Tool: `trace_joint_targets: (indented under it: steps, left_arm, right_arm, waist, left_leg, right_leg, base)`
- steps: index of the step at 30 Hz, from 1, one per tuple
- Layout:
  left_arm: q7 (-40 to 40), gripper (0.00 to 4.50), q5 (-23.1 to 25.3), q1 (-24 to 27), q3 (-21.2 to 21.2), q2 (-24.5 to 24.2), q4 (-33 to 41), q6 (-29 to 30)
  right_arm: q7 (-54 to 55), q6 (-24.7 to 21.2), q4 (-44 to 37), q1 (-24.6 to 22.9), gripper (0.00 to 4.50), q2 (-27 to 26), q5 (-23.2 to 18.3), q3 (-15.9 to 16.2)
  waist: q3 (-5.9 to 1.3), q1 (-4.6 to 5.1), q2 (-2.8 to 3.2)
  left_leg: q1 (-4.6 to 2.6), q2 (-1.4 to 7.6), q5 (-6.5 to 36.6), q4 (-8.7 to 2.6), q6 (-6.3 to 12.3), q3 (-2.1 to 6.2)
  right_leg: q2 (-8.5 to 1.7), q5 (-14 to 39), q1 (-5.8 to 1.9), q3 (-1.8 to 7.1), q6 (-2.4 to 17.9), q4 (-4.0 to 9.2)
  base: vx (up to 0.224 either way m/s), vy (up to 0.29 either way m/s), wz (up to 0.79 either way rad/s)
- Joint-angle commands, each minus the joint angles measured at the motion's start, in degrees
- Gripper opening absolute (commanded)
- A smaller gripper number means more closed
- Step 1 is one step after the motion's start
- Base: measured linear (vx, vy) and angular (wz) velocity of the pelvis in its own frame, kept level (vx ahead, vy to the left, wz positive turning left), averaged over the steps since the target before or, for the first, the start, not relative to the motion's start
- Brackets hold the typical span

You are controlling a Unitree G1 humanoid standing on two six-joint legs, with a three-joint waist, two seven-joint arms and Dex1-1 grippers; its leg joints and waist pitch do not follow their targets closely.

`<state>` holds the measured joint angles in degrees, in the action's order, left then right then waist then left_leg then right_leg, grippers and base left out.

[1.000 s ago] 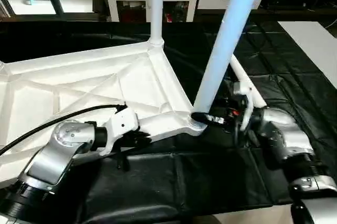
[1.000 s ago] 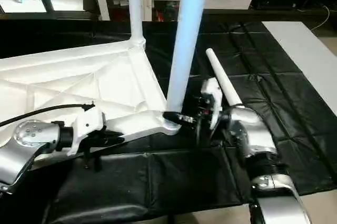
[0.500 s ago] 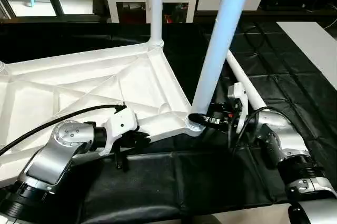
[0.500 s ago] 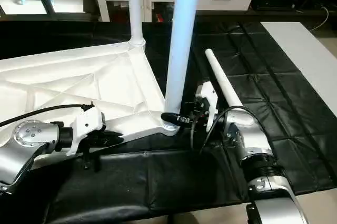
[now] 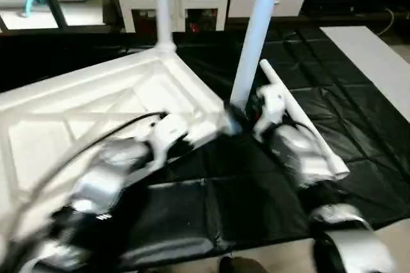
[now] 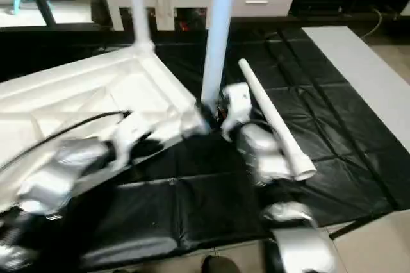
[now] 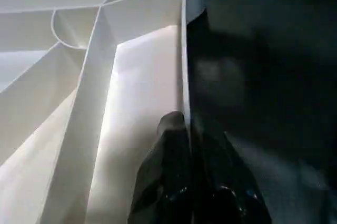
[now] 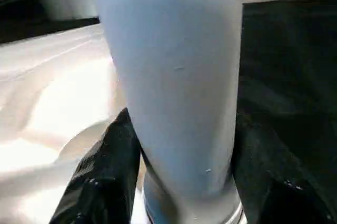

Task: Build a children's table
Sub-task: Rotate leg to tighten

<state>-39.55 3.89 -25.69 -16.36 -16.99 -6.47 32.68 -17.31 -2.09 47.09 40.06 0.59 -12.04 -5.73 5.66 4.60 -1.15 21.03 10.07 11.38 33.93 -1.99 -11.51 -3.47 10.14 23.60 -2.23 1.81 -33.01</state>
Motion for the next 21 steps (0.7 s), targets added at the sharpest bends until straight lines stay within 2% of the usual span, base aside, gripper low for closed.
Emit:
trace_joint_targets:
  steps: [1, 4, 6, 7, 8, 10, 11, 12, 13, 14, 16, 17, 18, 19, 20, 21]
  left_arm:
    - [0.4, 0.0, -0.4, 0.1, -3.7, 2.5, -0.9, 1.6]
    - [0.5, 0.0, -0.2, -1.0, -4.6, 4.4, -1.3, 1.4]
    - [0.3, 0.0, -0.3, -1.1, -4.4, 4.3, -1.2, 0.7]
    - [-0.2, 0.0, -0.4, -0.9, -4.1, 3.5, -1.2, -0.5]
    - [-0.7, 0.0, -0.4, -0.7, -4.0, 2.9, -1.1, -1.3]
    - [-2.4, 0.0, -0.8, 0.2, -3.5, 1.2, -0.4, -2.0]
    - [-4.7, 0.0, -1.3, 1.3, -3.3, -1.0, 0.6, -2.7]
    - [-5.2, 0.0, -1.4, 1.5, -3.4, -1.5, 0.9, -2.9]
    - [-7.5, 0.0, -1.7, 2.6, -3.4, -3.5, 2.0, -3.8]
    - [-9.0, 0.0, -2.0, 3.3, -3.5, -4.8, 2.7, -4.6]
    - [-12.2, 0.0, -2.9, 5.3, -3.0, -7.7, 4.2, -6.5]
    - [-14.1, 0.0, -3.9, 6.7, -2.3, -9.4, 5.1, -8.0]
    - [-14.8, 0.0, -4.3, 7.2, -2.0, -9.9, 5.4, -8.5]
    - [-15.9, 0.0, -4.9, 7.8, -1.6, -10.8, 6.0, -8.5]
    - [-16.7, 0.0, -5.4, 8.2, -1.5, -11.5, 6.3, -8.7]
    - [-17.9, 0.0, -6.1, 8.9, -1.3, -12.6, 6.9, -9.2]
  right_arm:
    - [7.3, -4.2, 6.9, -2.0, 2.02, -2.1, -2.6, -3.4]
    - [7.5, -2.8, 7.0, -1.6, 2.02, -4.5, -2.0, -2.7]
    - [4.4, -2.1, 6.7, -1.2, 2.02, -4.7, -2.1, -2.2]
    - [1.8, -1.8, 6.5, -0.9, 2.02, -4.1, -2.1, -2.0]
    - [-0.4, -1.9, 6.4, -0.8, 2.02, -3.6, -2.3, -1.9]
    - [-6.1, -1.6, 5.3, -0.8, 2.02, -1.5, -2.0, -0.6]
    - [-14.9, -0.2, 2.9, -1.5, 2.02, 0.9, -2.5, 1.0]
    - [-16.2, 0.0, 2.4, -1.7, 2.02, 1.4, -2.5, 1.4]
    - [-21.4, 0.8, 0.5, -2.4, 2.02, 3.8, -2.2, 3.0]
    - [-24.0, 0.7, -0.6, -2.8, 2.37, 5.2, -2.5, 3.4]
    - [-31.3, -1.9, -3.5, -3.8, 2.72, 8.3, -5.3, 2.9]
    - [-36.9, -2.9, -5.1, -4.6, 2.74, 10.9, -6.1, 3.6]
    - [-38.9, -2.9, -5.5, -4.9, 2.95, 11.8, -5.9, 4.1]
    - [-41.8, -2.7, -6.0, -5.4, 2.95, 13.4, -5.3, 5.0]
    - [-44.1, -2.8, -6.4, -5.8, 3.14, 14.4, -5.3, 5.4]
    - [-46.9, -3.1, -6.7, -6.0, 3.19, 15.4, -5.4, 5.4]
  waist:
    - [-2.07, 0.44, 0.77]
    - [-2.06, 0.42, 0.65]
    - [-2.09, 0.44, 0.65]
    - [-2.17, 0.5, 0.63]
    - [-2.35, 0.5, 0.27]
    - [-2.5, 0.28, 0.44]
    - [-2.64, 0.05, 0.5]
    - [-2.58, -0.01, 0.37]
    - [-2.81, -0.22, 0.38]
    - [-2.95, -0.36, 0.49]
    - [-2.95, -0.56, 0.38]
    - [-3.21, -0.6, 0.47]
    - [-3.35, -0.69, 0.48]
    - [-3.54, -0.84, 0.48]
    - [-3.84, -1.09, 0.48]
    - [-3.86, -1.23, 0.64]
  left_leg:
    - [-1.46, 3.1, 25.5, -5.27, -2.56, 2.56]
    - [-1.78, 2.78, 28.1, -5.19, -2.35, 2.48]
    - [-1.6, 2.88, 28.7, -5.35, -2.26, 2.66]
    - [-1.45, 2.92, 28.9, -5.43, -2.12, 2.7]
    - [-1.15, 3.0, 27.6, -5.54, -1.86, 2.63]
    - [-0.81, 3.15, 25.0, -5.52, -1.18, 2.47]
    - [-0.75, 3.14, 24.0, -5.4, -0.55, 2.36]
    - [-0.65, 3.27, 23.3, -5.42, -0.07, 2.26]
    - [-0.37, 3.33, 20.3, -5.25, 0.82, 2.02]
    - [-0.37, 3.37, 18.6, -5.15, 1.39, 1.9]
    - [-0.38, 3.35, 15.1, -4.83, 3.86, 1.49]
    - [-0.17, 3.36, 12.4, -4.62, 5.0, 1.43]
    - [-0.25, 3.4, 11.0, -4.51, 5.65, 1.41]
    - [-0.44, 3.44, 7.6, -4.29, 7.03, 1.21]
    - [-0.42, 3.34, 3.7, -3.96, 8.7, 1.13]
    - [-0.33, 3.31, 2.0, -3.86, 9.54, 1.13]
  right_leg:
    - [-4.12, 29.1, -0.4, 2.17, 7.3, 5.1]
    - [-3.94, 30.1, 0.16, 2.11, 5.9, 5.61]
    - [-3.99, 29.8, 0.08, 2.03, 5.5, 5.6]
    - [-3.94, 28.8, -0.06, 1.98, 5.7, 5.5]
    - [-3.99, 26.9, -0.35, 2.08, 6.2, 5.29]
    - [-4.13, 23.3, -0.66, 2.31, 7.6, 4.92]
    - [-4.11, 21.6, -0.93, 2.33, 8.4, 4.7]
    - [-4.18, 20.8, -1.1, 2.43, 9.0, 4.66]
    - [-4.29, 17.4, -1.41, 2.59, 10.3, 4.34]
    - [-4.28, 15.3, -1.62, 2.64, 11.0, 4.13]
    - [-4.2, 11.8, -1.85, 2.76, 13.1, 3.72]
    - [-4.21, 9.4, -2.3, 2.73, 13.9, 3.32]
    - [-4.17, 7.7, -2.35, 2.65, 14.4, 3.15]
    - [-4.12, 3.8, -2.39, 2.6, 15.7, 2.7]
    - [-3.99, -1.2, -2.65, 2.5, 17.0, 1.93]
    - [-4.0, -3.1, -2.75, 2.47, 17.5, 1.68]
  base:
    - [0.0, 0.0, 0.0]
    - [0.0, 0.0, 0.0]
    - [0.0, 0.0, 0.0]
    - [0.0, 0.0, 0.0]
    - [0.0, 0.0, 0.0]
    - [0.0, 0.0, 0.0]
    - [0.0, 0.0, 0.0]
    - [0.0, 0.0, 0.0]
    - [0.0, 0.0, 0.0]
    - [0.0, 0.0, 0.0]
    - [0.054, -0.024, 0.05]
    - [0.056, -0.028, 0.05]
    - [0.065, -0.027, 0.03]
    - [0.069, -0.021, 0.03]
    - [0.069, -0.021, 0.03]
    - [0.056, -0.015, 0.0]
